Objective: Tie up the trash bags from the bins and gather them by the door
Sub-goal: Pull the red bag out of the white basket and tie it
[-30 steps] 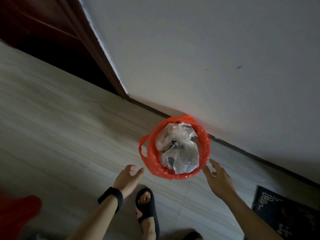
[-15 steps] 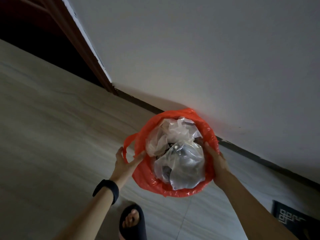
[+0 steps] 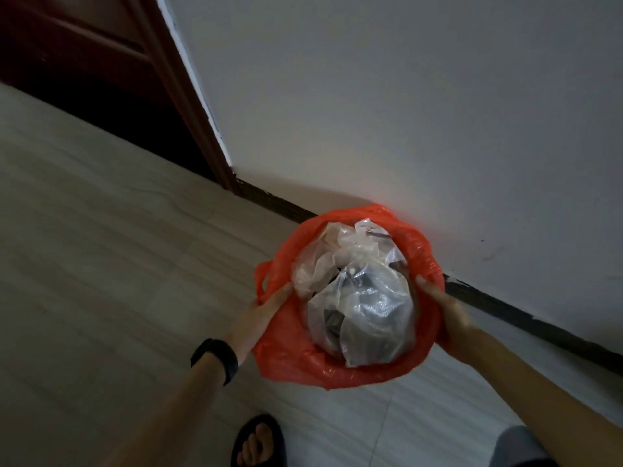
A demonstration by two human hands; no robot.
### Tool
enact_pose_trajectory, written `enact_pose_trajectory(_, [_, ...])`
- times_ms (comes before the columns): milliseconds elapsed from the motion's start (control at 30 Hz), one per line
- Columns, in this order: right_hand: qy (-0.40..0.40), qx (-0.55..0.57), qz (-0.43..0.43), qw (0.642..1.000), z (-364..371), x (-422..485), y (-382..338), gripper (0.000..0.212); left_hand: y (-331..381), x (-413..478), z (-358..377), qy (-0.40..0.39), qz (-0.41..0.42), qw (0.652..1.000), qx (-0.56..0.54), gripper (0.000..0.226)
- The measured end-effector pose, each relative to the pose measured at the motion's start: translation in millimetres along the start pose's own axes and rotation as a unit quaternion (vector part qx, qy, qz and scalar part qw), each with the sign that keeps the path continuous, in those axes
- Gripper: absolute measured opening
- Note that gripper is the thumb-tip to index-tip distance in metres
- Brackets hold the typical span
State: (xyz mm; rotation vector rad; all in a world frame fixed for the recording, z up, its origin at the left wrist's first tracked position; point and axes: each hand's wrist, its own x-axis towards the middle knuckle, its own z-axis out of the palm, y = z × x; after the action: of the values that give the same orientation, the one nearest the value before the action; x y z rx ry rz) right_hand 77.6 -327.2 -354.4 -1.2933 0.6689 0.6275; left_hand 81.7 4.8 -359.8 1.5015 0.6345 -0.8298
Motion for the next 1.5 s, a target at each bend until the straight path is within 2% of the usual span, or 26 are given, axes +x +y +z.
enact_pose_trajectory(67, [-0.006,-0.022,0.002,1.0,2,-8,-5,0.037,-1,-3,-3,-0.029,-0.017,0.999,0.004,0.083])
enact_pose_trajectory(167, [0.071,-0.09,0.033,0.993,5,-19,-13,0.044,6,-17,-4,-0.028,-0.055,0.997,0.039,0.1])
enact_pose_trajectory(267, [0.144,-0.206,0.052,0.966,10,-30,-19,0.071,13,-35,-8,0.005,-0.054,0.993,0.1,0.106])
enact_pose_trajectory(333, [0.166,-0.317,0.037,0.933,14,-38,-25,0.09,16,-46,-13,0.017,-0.033,0.992,0.118,0.103])
enact_pose_trajectory(400, [0.165,-0.377,0.018,0.911,15,-46,-35,0.09,22,-60,-19,0.003,-0.007,0.992,0.128,0.103])
enact_pose_trajectory(433, [0.165,-0.374,0.012,0.913,12,-47,-40,0.087,24,-66,-19,-0.01,0.008,0.991,0.134,0.095])
enact_pose_trajectory(533, [0.149,-0.275,0.003,0.95,-2,-51,-50,0.073,33,-84,-11,-0.041,0.061,0.983,0.167,0.046])
enact_pose_trajectory(567, [0.141,-0.252,0.008,0.957,-4,-54,-51,0.064,35,-90,-8,-0.057,0.075,0.981,0.171,0.039])
enact_pose_trajectory(667, [0.096,-0.206,0.029,0.973,-1,-66,-54,0.038,36,-100,-5,-0.101,0.085,0.978,0.165,0.046])
enact_pose_trajectory(733, [0.069,-0.153,0.027,0.985,3,-75,-63,0.028,39,-100,-5,-0.089,0.076,0.986,0.116,0.053])
enact_pose_trajectory(800, [0.1,-0.064,-0.009,0.993,1,-76,-79,0.026,50,-93,-5,-0.036,0.078,0.995,0.04,0.048])
enact_pose_trajectory(867, [0.156,0.017,-0.075,0.985,-1,-72,-98,0.034,63,-86,-3,0.058,0.083,0.995,0.005,0.048])
enact_pose_trajectory(933, [0.191,-0.003,-0.141,0.971,3,-69,-109,0.034,78,-83,-1,0.142,0.113,0.98,0.085,0.045])
enact_pose_trajectory(1000, [0.213,-0.049,-0.182,0.959,10,-69,-114,0.023,92,-87,4,0.221,0.17,0.943,0.181,0.023])
enact_pose_trajectory(1067, [0.204,-0.047,-0.197,0.958,16,-73,-118,0.027,107,-95,10,0.261,0.23,0.924,0.159,0.011])
enact_pose_trajectory(1133, [0.19,-0.018,-0.19,0.963,24,-78,-121,0.042,120,-103,15,0.257,0.272,0.924,0.079,0.006])
enact_pose_trajectory(1233, [0.178,-0.005,-0.208,0.962,31,-88,-126,0.03,141,-118,28,0.237,0.308,0.921,-0.017,0.007])
enact_pose_trajectory(1300, [0.185,-0.02,-0.255,0.949,39,-100,-134,0.026,154,-133,34,0.194,0.333,0.921,-0.061,0.003])
enact_pose_trajectory(1367, [0.189,-0.05,-0.318,0.928,47,-114,-145,0.02,165,-145,37,0.169,0.369,0.914,-0.01,0.007])
enact_pose_trajectory(1433, [0.188,-0.13,-0.37,0.901,57,-134,-158,0.017,177,-165,38,0.135,0.403,0.9,0.103,0.019])
enact_pose_trajectory(1500, [0.17,-0.239,-0.41,0.864,67,-154,-172,0.02,189,-184,42,0.112,0.431,0.859,0.253,0.029])
